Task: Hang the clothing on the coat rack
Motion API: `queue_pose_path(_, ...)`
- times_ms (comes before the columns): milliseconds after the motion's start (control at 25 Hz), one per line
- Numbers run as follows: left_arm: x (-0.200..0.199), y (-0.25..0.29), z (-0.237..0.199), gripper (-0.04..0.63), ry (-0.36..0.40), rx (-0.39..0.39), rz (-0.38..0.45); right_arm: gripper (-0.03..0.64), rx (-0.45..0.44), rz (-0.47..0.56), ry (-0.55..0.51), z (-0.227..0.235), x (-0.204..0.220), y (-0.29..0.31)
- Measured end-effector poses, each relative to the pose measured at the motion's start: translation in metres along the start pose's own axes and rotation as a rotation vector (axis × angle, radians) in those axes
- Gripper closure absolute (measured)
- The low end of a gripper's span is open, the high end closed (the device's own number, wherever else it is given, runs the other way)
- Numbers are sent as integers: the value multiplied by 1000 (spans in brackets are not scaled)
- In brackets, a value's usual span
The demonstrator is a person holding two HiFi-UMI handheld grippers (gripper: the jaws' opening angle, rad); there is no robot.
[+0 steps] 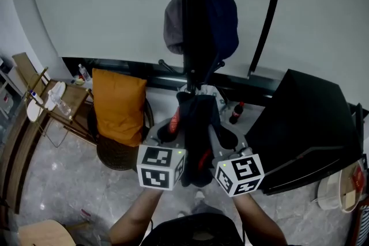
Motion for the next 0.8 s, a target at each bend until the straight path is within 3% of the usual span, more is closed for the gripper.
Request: queue_pose_path(800,10,32,-15,569,0,-38,-21,592,-65,-21,26,16,16,39)
Point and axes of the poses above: the fingertips, and each gripper's own axes: y forward along the fingers, z to its right, x out of its underside, the point moved 4 cm from there along -y, backward along the fingers, and after that the axes turned 15 degrees about z, right-handed, at the moved point
